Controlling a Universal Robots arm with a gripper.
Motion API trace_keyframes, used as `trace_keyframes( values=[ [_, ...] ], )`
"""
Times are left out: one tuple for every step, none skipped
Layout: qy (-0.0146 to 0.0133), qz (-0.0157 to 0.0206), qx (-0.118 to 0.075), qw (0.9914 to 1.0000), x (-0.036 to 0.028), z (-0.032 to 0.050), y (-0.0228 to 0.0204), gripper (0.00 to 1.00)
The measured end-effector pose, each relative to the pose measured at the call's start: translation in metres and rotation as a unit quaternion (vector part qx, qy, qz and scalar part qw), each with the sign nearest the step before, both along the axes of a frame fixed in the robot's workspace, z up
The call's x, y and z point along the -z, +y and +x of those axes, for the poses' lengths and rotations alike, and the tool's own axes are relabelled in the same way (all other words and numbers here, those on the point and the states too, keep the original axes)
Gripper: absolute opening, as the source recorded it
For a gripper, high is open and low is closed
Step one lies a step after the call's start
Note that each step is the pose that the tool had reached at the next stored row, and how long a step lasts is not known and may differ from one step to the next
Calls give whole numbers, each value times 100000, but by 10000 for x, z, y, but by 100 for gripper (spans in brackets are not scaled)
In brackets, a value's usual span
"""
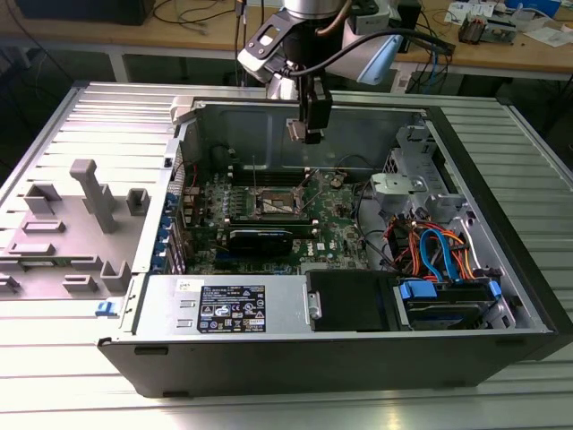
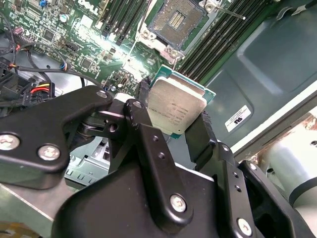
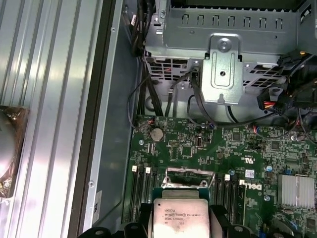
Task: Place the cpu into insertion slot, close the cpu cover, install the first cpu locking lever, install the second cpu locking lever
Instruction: 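Place the cpu into insertion slot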
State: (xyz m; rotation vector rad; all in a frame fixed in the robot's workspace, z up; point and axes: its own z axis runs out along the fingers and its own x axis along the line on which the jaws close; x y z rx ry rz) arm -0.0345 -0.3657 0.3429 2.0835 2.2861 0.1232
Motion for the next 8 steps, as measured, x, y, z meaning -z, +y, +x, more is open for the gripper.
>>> trace_keyframes(
  values=[
    [0, 0, -12, 100000, 0, 0, 0, 54],
    [-1, 5, -14, 100000, 1, -1, 0, 54],
    [-4, 5, -19, 100000, 1, -1, 0, 54],
    [-2, 7, -16, 100000, 1, -2, 0, 54],
    [-1, 4, -12, 100000, 1, -2, 0, 54],
    [-1, 6, -12, 100000, 1, -3, 0, 54],
    [-3, 7, -10, 100000, 1, -3, 0, 54],
    [0, 5, -12, 100000, 0, -3, 0, 54]
  ],
)
